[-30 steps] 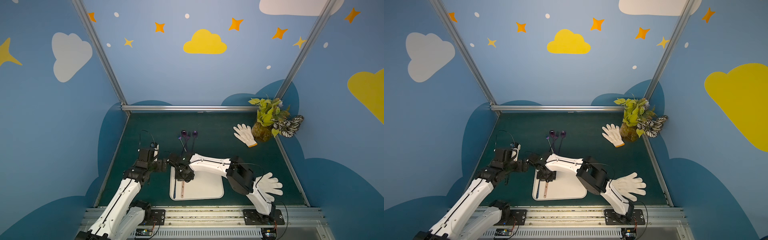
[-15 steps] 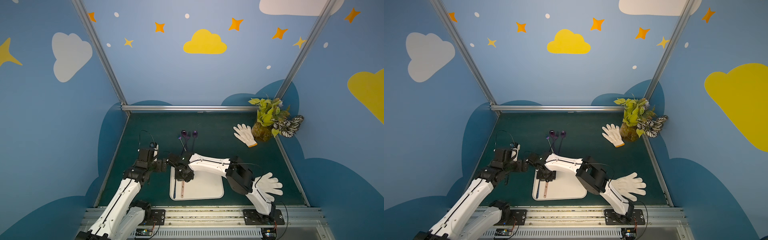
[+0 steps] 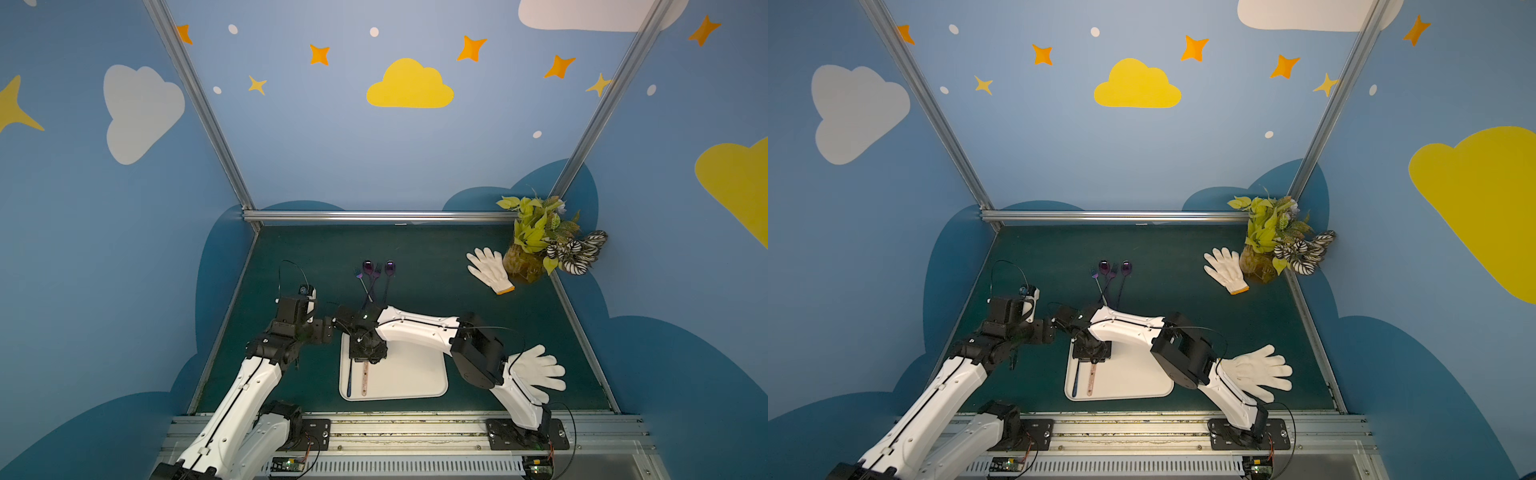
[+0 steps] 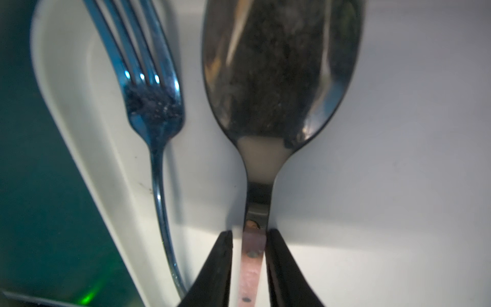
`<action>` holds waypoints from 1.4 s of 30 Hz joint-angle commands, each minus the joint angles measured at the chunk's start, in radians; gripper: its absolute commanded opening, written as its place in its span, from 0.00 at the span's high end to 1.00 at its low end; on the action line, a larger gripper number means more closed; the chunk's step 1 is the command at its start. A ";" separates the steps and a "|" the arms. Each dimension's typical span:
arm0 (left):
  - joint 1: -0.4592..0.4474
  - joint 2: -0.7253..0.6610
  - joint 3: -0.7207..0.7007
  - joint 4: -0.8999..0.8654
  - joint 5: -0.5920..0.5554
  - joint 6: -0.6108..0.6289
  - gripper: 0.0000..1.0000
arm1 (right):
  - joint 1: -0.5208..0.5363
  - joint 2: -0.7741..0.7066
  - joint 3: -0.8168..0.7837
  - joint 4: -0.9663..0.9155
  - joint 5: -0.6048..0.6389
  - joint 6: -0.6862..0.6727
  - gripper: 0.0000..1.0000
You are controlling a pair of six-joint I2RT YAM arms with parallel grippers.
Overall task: Set the spoon and fork side by side
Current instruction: Place the spoon on the tray.
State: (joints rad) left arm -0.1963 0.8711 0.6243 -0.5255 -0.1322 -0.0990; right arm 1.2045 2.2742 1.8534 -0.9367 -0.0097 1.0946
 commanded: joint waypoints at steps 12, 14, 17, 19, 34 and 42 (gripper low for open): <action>-0.023 -0.004 0.009 0.030 0.106 0.002 0.00 | 0.032 0.019 0.038 0.029 -0.001 0.023 0.77; -0.023 -0.005 0.009 0.031 0.106 0.002 0.00 | 0.033 0.021 0.041 0.029 -0.003 0.025 0.78; -0.025 -0.003 0.009 0.032 0.106 0.002 0.00 | 0.032 0.021 0.046 0.029 -0.005 0.031 0.79; -0.027 -0.002 0.009 0.034 0.106 0.003 0.00 | 0.033 0.021 0.048 0.029 -0.006 0.036 0.79; -0.028 -0.002 0.008 0.039 0.102 0.005 0.00 | 0.039 0.057 0.099 0.010 -0.022 0.022 0.79; -0.029 -0.003 0.009 0.035 0.104 0.003 0.00 | 0.040 0.052 0.097 0.004 -0.015 0.025 0.73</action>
State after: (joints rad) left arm -0.1963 0.8715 0.6243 -0.5251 -0.1665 -0.0990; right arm 1.2049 2.3024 1.9102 -0.9886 -0.0288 1.1194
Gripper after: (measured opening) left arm 0.999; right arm 0.266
